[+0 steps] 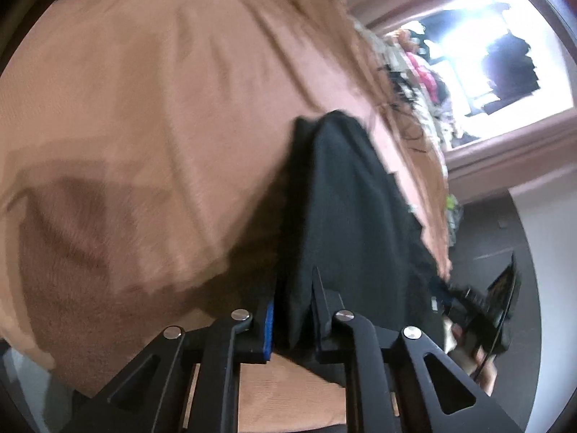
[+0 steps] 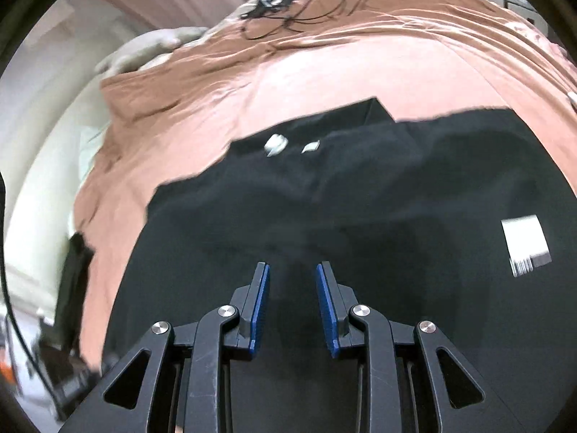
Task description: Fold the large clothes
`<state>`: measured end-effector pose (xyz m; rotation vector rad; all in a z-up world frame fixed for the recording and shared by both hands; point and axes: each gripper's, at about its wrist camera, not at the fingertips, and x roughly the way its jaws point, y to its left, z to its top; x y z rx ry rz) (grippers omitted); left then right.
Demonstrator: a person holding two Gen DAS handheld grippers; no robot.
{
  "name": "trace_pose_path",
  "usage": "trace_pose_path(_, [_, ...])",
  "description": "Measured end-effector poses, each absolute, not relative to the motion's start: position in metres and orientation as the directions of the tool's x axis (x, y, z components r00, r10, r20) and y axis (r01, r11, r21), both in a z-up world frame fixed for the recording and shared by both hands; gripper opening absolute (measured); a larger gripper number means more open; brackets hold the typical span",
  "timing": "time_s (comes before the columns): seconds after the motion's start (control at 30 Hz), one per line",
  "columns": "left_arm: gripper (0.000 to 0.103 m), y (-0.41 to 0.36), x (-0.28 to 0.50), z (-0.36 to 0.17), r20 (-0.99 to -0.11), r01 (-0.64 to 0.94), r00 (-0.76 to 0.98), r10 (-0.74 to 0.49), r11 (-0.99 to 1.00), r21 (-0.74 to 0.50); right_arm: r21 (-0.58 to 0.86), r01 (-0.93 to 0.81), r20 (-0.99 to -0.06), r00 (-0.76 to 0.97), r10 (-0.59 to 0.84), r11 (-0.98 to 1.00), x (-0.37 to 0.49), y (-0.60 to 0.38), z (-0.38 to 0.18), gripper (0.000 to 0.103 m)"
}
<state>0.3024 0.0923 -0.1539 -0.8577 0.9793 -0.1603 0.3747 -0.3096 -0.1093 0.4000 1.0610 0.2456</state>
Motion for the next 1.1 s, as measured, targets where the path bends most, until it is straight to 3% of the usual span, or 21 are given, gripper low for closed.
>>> trace_pose_path(0.57, [0.01, 0.051, 0.311, -0.062, -0.464, -0.031, 0.648, -0.604, 0.587, -0.809, 0.532, -0.003, -0.764, 0.429, 0.482, 0.847, 0.266, -0.307, -0.123, 0.028])
trace_pose_path(0.7, [0.01, 0.027, 0.317, -0.04, -0.461, 0.027, 0.636, -0.619, 0.615, -0.788, 0.535, 0.026, -0.779, 0.402, 0.481, 0.844, 0.256, -0.298, -0.144, 0.019])
trace_pose_path(0.83, [0.01, -0.002, 0.325, -0.023, -0.465, 0.077, 0.609, -0.643, 0.632, -0.772, 0.56, 0.063, -0.783, 0.364, 0.504, 0.826, 0.257, -0.293, -0.168, 0.017])
trace_pose_path(1.1, [0.01, -0.06, 0.333, 0.006, -0.477, 0.173, 0.575, -0.665, 0.668, -0.723, 0.619, 0.019, -0.716, 0.424, 0.554, 0.785, 0.235, -0.32, -0.142, 0.017])
